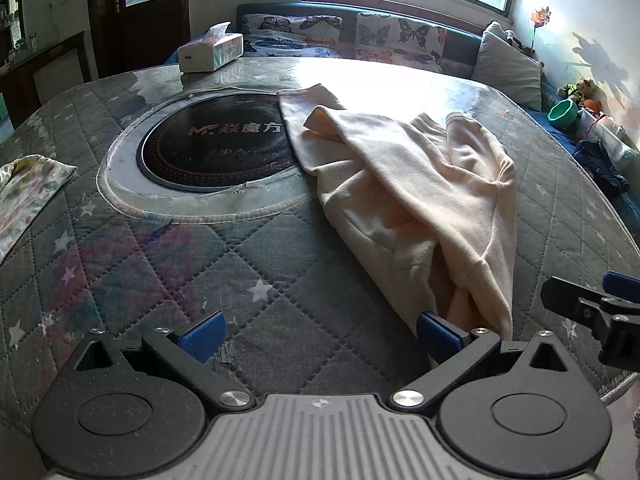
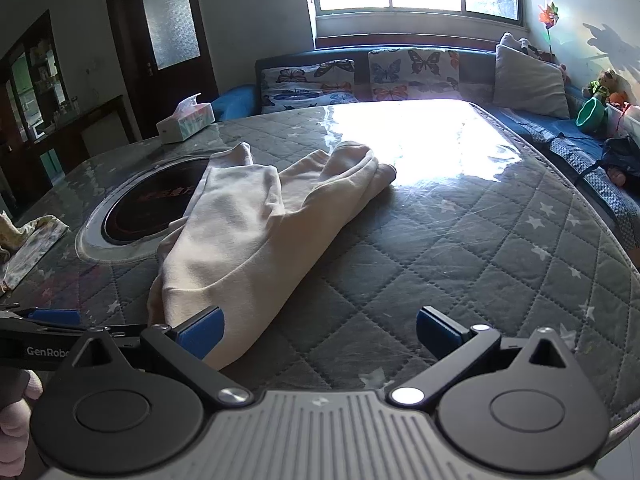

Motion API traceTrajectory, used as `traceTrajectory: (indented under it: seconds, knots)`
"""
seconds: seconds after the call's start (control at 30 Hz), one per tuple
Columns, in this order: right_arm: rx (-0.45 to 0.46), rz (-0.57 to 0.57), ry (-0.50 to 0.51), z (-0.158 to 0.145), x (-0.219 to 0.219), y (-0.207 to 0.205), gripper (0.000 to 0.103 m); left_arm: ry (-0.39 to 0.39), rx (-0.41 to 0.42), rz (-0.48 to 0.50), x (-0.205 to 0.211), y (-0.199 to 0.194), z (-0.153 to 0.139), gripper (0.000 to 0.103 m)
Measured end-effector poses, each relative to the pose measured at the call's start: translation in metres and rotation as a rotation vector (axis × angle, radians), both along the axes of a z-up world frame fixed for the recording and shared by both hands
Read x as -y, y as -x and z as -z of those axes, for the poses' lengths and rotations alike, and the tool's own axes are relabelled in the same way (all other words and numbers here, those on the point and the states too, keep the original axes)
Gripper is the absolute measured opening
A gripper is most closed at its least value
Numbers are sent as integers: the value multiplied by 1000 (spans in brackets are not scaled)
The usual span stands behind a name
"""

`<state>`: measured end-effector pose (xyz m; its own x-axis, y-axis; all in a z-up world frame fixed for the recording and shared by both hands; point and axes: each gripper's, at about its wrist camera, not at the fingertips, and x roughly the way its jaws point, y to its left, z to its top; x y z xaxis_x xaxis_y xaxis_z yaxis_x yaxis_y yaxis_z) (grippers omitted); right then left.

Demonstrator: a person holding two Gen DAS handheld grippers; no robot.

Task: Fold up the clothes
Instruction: 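Move both tools toward the crumpled cream sweatshirt on the table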

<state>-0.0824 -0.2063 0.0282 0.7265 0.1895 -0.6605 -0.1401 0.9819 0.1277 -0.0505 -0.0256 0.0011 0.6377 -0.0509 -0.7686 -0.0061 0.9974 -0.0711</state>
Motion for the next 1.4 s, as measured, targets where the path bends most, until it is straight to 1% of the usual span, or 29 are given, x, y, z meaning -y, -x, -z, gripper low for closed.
traceTrajectory:
  seconds: [1.4]
  knots:
    - [-18, -23, -7, 3, -6, -6, 103, -8, -20, 13, 4, -5, 1, 103]
